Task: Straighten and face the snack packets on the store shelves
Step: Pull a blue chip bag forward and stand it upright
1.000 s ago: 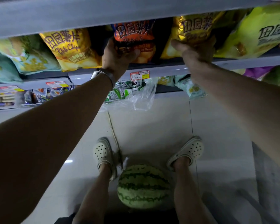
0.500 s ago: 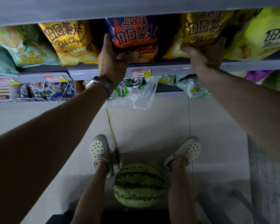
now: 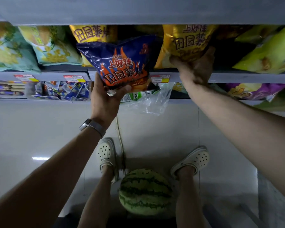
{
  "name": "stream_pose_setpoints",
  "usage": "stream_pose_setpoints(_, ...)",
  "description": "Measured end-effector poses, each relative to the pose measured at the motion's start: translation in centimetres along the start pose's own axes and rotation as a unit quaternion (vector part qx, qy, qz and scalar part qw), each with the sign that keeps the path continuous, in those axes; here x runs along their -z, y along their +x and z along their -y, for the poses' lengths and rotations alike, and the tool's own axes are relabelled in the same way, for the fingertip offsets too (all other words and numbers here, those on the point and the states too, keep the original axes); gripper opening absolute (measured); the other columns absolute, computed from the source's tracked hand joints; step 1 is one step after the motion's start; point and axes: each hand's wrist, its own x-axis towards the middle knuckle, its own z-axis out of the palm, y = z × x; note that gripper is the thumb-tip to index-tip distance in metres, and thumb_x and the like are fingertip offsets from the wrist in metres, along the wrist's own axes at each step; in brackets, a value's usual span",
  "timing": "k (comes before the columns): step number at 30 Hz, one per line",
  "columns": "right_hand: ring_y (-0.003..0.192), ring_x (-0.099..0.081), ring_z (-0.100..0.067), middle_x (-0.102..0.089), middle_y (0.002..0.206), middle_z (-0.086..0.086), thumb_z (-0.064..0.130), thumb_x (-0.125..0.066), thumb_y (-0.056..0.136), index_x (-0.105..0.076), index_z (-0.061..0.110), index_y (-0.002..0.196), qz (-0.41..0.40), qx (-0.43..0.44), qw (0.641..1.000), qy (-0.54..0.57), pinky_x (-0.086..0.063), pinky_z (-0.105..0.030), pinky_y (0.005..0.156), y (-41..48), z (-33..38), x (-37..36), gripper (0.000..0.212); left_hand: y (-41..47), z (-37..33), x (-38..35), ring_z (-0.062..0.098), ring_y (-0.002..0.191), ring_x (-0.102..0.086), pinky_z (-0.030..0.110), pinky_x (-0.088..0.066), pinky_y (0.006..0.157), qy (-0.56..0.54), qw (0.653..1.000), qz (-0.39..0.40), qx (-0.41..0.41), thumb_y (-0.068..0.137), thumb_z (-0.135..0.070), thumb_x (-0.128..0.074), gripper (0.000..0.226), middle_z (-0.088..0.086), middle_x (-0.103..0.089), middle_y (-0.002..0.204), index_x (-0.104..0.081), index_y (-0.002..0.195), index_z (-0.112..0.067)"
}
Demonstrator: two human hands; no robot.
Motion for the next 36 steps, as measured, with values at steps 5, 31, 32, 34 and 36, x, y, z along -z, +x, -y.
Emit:
stream_pose_setpoints(5,0.145,-0.039,-0.03,-0.039,0.16,-0.011,0.048,-0.092,0.067,-0.022,0.006,0.161,0.043,-0.025,0.999,-0.01,-0.032,-0.031,0.114,-1.5,1.9,-3.2,0.124,-0.3,0.3,2.4,0.021,0.119,-0.068,0.055,-0.057,0.099,0.0,0.999,-0.013,0.031,0.073,-0.047,-0.089,0.07,-0.004,-0.07,0.13,-0.05,0.131,-0.045)
stream_pose_setpoints(31,0.146,-0.035,-0.034,-0.036,0.16,-0.013,0.064,-0.086,0.069,-0.023,0.01,0.162,0.079,0.01,0.995,-0.054,-0.033,-0.044,0.12,-3.8,2.6,-5.0,0.124,-1.7,-0.8,1.9,0.02,0.118,-0.067,0.046,-0.059,0.098,0.01,0.998,0.011,0.062,0.071,-0.052,-0.085,0.076,0.005,-0.067,0.132,-0.053,0.134,-0.026)
stream_pose_setpoints(32,0.142,-0.04,-0.033,-0.042,0.155,-0.013,0.063,-0.084,0.071,-0.029,0.01,0.159,0.082,0.025,0.996,-0.037,-0.036,-0.045,0.118,-4.2,2.1,-4.3,0.116,-1.9,-1.3,1.5,0.017,0.117,-0.068,0.046,-0.059,0.099,0.009,0.998,0.015,0.059,0.073,-0.049,-0.086,0.075,-0.002,-0.069,0.128,-0.052,0.136,-0.023)
stream_pose_setpoints(34,0.129,-0.051,-0.028,-0.054,0.141,-0.009,0.058,-0.08,0.077,-0.046,0.012,0.147,0.09,0.054,0.994,-0.004,-0.046,-0.045,0.107,-5.4,0.9,-2.7,0.091,-2.2,-2.1,0.3,-0.002,0.112,-0.065,0.036,-0.058,0.099,0.018,0.998,0.021,0.059,0.079,-0.037,-0.088,0.072,-0.022,-0.066,0.118,-0.052,0.137,-0.015)
stream_pose_setpoints(36,0.119,-0.056,-0.023,-0.06,0.129,-0.004,0.052,-0.076,0.084,-0.052,0.015,0.137,0.109,0.074,0.991,0.011,-0.051,-0.042,0.098,-6.6,-0.6,-0.7,0.069,-2.6,-2.8,-1.4,-0.022,0.101,-0.058,0.018,-0.056,0.094,0.034,0.997,0.03,0.055,0.083,-0.026,-0.088,0.068,-0.029,-0.058,0.112,-0.052,0.138,-0.008)
